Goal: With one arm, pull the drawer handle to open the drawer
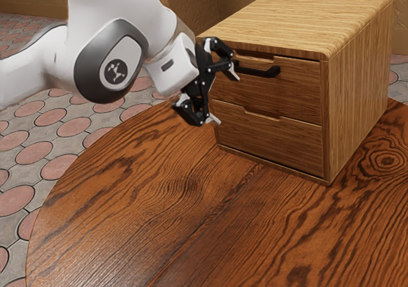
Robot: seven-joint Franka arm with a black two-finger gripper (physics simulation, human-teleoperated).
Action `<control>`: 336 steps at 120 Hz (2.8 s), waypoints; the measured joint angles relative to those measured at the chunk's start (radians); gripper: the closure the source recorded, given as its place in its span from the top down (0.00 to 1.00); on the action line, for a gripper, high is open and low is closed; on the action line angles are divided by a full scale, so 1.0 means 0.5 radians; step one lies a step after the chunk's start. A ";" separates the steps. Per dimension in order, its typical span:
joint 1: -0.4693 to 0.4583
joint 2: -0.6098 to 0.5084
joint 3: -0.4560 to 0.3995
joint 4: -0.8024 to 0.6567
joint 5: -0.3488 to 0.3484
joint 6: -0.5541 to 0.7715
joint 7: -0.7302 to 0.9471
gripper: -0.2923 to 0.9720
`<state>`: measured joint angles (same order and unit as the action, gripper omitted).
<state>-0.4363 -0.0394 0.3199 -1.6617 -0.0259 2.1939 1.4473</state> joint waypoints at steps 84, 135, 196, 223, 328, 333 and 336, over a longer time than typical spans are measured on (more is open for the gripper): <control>0.114 0.305 0.023 0.309 -0.098 0.089 -0.015 0.77; 0.161 0.353 0.049 0.351 -0.122 0.093 -0.023 0.77; 0.158 0.373 0.045 0.343 -0.164 0.094 -0.030 0.77; 0.156 0.389 0.045 0.328 -0.199 0.100 -0.032 0.77; 0.162 0.511 0.047 0.460 -0.236 0.106 -0.062 0.74; 0.162 0.515 0.047 0.465 -0.236 0.106 -0.063 0.75; 0.163 0.519 0.047 0.467 -0.237 0.106 -0.064 0.76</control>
<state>-0.3549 0.2198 0.3436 -1.4283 -0.1442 2.2471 1.4151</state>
